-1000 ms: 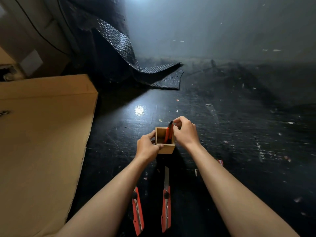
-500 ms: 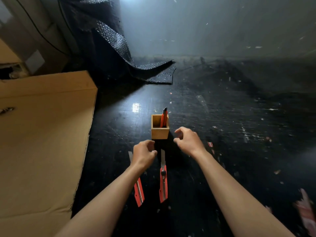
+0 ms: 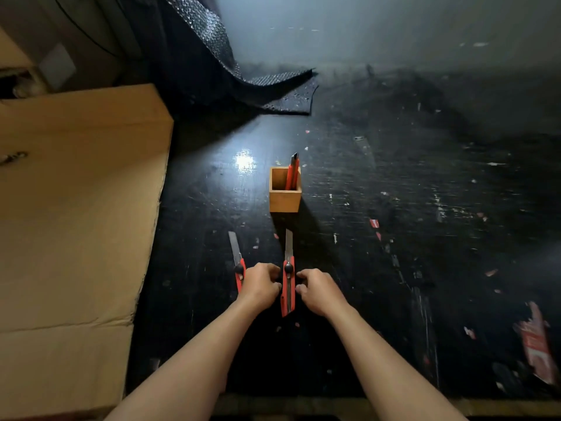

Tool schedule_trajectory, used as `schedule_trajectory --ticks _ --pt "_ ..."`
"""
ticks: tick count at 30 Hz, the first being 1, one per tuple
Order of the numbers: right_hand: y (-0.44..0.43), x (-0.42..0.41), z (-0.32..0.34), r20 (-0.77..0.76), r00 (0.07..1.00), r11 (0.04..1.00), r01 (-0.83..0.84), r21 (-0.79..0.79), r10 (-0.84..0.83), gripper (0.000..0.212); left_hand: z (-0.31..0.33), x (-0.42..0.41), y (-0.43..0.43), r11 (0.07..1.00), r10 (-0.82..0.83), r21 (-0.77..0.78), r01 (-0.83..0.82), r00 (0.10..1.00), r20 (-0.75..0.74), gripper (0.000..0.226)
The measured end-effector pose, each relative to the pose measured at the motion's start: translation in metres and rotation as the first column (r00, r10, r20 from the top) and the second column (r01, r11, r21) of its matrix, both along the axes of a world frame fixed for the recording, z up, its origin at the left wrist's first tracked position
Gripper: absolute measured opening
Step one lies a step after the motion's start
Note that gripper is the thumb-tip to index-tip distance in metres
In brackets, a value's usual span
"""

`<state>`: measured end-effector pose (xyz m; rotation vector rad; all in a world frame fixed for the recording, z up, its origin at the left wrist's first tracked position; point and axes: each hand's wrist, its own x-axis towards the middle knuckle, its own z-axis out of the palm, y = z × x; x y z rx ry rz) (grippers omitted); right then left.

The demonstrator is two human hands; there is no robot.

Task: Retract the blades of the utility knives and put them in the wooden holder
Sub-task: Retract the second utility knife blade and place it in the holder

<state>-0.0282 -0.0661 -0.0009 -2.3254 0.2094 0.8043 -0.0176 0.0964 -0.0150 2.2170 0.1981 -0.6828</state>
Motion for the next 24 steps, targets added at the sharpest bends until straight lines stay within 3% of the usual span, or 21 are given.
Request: schedule_trajectory --ticks 6,10,14,24 --pt "0.005 -0.014 -0.004 0.017 0.995 0.990 0.093 0.106 -0.095 0.031 -0.002 -0.010 -0.012 0.990 0.102 -0.101 -0.103 0.995 -0.013 0.038" --pt "0.000 -0.017 0.004 -0.034 0.973 0.935 0.229 0.273 -0.228 0.029 0.005 -0.012 -0.012 0.963 0.171 -0.203 -0.175 0.985 -0.039 0.034" --pt "-0.002 -0.013 0.020 0.038 0.950 0.886 0.275 0.374 -0.311 0.031 0.024 -0.006 -0.009 0.908 0.243 -0.345 -0.240 0.969 -0.036 0.032" --pt "0.001 0.026 0.104 0.252 0.899 0.751 0.117 0.650 -0.359 0.037 0.123 0.026 0.017 0.748 0.273 -0.641 -0.173 0.960 0.059 0.042"
